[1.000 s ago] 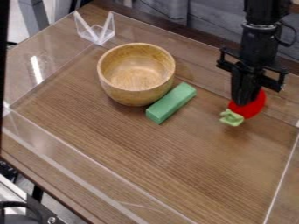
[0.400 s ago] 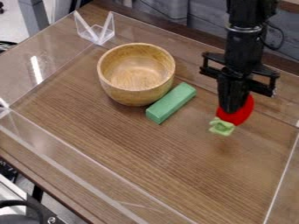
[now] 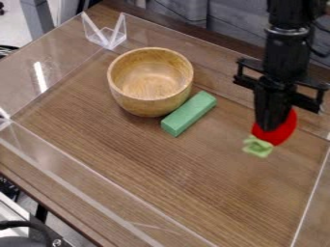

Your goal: Move the red fruit to the right

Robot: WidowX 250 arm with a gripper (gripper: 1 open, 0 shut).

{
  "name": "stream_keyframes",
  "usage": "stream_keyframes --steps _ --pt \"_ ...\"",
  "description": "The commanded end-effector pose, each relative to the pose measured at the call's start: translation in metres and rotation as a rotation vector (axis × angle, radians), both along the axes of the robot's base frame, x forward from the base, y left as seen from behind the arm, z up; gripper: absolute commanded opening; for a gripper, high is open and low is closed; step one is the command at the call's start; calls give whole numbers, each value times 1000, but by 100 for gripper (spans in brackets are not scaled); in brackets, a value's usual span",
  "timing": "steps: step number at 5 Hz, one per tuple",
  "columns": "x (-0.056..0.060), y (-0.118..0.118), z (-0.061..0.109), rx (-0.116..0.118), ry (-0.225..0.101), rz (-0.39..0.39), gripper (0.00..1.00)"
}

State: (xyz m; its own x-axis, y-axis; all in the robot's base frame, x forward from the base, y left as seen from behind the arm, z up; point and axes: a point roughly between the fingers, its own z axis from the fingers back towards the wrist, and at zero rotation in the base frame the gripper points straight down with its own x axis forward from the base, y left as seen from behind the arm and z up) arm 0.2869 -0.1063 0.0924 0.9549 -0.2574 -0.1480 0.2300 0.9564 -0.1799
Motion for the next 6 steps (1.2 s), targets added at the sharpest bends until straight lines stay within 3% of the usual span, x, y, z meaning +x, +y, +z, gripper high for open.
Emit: stream_keyframes --steps 1,2,4,5,6 --pt "-2 -11 12 -21 -50 -8 0" --pt "-6 -20 -2 -17 -20 -13 0" --pt "-19 -14 -33 -15 33 5 0" --pt "-19 -4 -29 -20 38 66 100" --pt "-19 6 -19 -27 27 129 100"
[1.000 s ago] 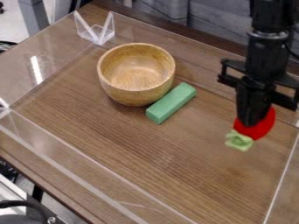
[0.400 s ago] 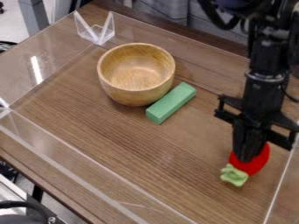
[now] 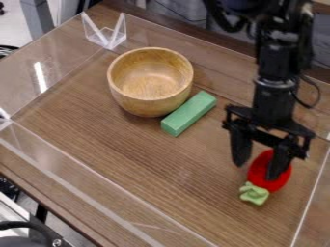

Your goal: Move the red fruit to the right

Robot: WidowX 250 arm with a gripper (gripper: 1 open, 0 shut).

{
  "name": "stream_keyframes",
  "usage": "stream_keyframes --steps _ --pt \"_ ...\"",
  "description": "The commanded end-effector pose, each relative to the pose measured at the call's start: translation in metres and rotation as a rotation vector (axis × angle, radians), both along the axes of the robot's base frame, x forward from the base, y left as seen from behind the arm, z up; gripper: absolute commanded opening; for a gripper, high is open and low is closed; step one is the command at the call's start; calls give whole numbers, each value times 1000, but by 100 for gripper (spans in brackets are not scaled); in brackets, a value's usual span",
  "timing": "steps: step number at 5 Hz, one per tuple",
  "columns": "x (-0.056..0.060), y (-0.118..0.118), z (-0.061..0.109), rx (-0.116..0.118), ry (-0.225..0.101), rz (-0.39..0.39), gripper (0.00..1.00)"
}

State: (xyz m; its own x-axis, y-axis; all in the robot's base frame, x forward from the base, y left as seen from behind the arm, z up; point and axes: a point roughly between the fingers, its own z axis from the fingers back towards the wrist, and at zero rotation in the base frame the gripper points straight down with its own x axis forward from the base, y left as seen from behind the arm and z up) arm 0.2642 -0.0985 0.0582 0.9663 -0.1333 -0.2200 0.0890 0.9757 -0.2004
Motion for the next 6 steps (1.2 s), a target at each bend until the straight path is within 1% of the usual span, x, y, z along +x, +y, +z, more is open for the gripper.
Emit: stream_keyframes --steps 1,3,4,5,6 --pt "5 8 25 -14 -62 58 100" --pt "12 20 47 -5 -144 106 100" --pt "9 27 58 -9 -165 53 100" --pt "9 30 69 -15 -200 -3 100" --pt "5 31 62 -10 -211 -12 100"
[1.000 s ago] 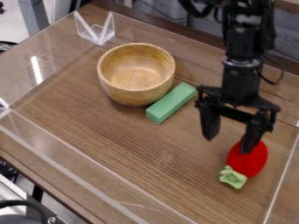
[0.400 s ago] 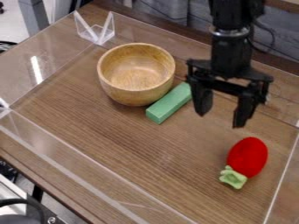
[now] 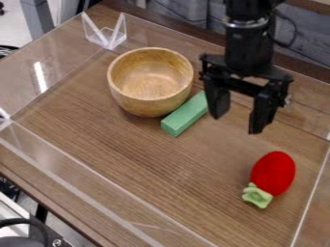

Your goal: Move the red fruit to the right

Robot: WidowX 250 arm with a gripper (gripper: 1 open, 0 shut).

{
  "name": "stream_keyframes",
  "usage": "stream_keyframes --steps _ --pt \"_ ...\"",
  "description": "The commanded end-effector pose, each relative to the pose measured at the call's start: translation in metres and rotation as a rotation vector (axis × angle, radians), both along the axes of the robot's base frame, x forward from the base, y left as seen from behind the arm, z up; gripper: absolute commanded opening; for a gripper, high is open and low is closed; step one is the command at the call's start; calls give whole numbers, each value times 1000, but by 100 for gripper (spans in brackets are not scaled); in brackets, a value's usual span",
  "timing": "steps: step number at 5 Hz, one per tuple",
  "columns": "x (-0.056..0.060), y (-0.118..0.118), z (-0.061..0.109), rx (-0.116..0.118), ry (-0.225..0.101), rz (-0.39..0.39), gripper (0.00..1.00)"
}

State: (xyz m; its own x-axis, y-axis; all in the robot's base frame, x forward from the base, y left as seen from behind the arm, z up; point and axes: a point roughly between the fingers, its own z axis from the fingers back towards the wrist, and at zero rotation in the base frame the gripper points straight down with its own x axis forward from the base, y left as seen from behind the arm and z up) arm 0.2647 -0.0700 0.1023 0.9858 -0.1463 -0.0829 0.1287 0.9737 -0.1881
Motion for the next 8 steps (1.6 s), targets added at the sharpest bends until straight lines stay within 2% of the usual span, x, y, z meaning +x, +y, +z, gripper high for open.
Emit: stream_keyframes --steps 1,3,4,6,7,8 --pt "0 2 12 -1 -87 -8 100" --pt "4 5 4 0 -89 -129 100" --pt "4 4 4 13 -87 -46 100" --pt "0 15 19 30 -70 36 100" --pt "-5 34 35 48 -91 106 100" --pt "-19 58 29 61 -111 157 100"
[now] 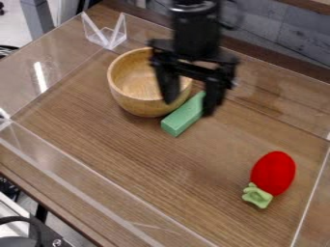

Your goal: Move the red fruit to the right

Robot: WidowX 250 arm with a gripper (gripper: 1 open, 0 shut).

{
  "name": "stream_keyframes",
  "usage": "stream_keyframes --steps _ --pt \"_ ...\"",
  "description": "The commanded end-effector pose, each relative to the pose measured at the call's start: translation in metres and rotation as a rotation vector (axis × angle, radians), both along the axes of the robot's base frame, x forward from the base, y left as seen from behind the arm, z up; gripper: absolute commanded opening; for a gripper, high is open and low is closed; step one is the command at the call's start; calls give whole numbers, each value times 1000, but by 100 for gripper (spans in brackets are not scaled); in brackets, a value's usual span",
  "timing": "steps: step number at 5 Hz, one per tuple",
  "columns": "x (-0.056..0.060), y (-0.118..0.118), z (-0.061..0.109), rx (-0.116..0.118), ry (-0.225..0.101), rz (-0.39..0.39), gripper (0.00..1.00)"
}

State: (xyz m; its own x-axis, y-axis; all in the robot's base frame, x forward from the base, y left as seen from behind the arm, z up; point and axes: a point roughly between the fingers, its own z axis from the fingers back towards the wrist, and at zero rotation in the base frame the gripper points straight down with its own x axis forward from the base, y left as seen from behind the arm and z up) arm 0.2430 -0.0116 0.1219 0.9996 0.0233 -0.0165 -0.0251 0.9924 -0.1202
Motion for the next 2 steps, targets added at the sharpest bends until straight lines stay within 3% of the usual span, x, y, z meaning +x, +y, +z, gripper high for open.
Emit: stream_keyframes --steps 1,2 --pt "-10 19 2 2 -63 24 100" --pt "-10 23 2 2 -76 48 100"
